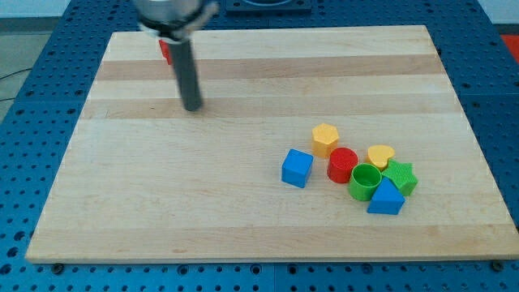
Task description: Push red star into group of blocks
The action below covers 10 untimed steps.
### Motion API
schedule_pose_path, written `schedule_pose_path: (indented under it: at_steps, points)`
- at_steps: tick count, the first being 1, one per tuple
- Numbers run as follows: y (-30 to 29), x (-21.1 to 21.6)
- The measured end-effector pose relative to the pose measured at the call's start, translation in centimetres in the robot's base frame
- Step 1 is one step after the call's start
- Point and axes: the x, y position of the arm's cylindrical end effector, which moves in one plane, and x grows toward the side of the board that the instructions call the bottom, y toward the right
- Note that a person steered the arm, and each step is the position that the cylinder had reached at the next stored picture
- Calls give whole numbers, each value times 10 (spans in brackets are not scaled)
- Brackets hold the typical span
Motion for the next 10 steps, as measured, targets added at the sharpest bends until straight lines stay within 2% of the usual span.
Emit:
schedule_pose_path:
  at_steps: [1,2,3,4,5,6,7,8,9,10]
  points:
    - [-54,-38]
    - [-72,-110]
    - [-26,-114]
    - [-10,-116]
    - [-68,-145]
    - [-43,-180]
    - [46,-162]
    - [63,-83]
    - [47,-40]
    - [99,-100]
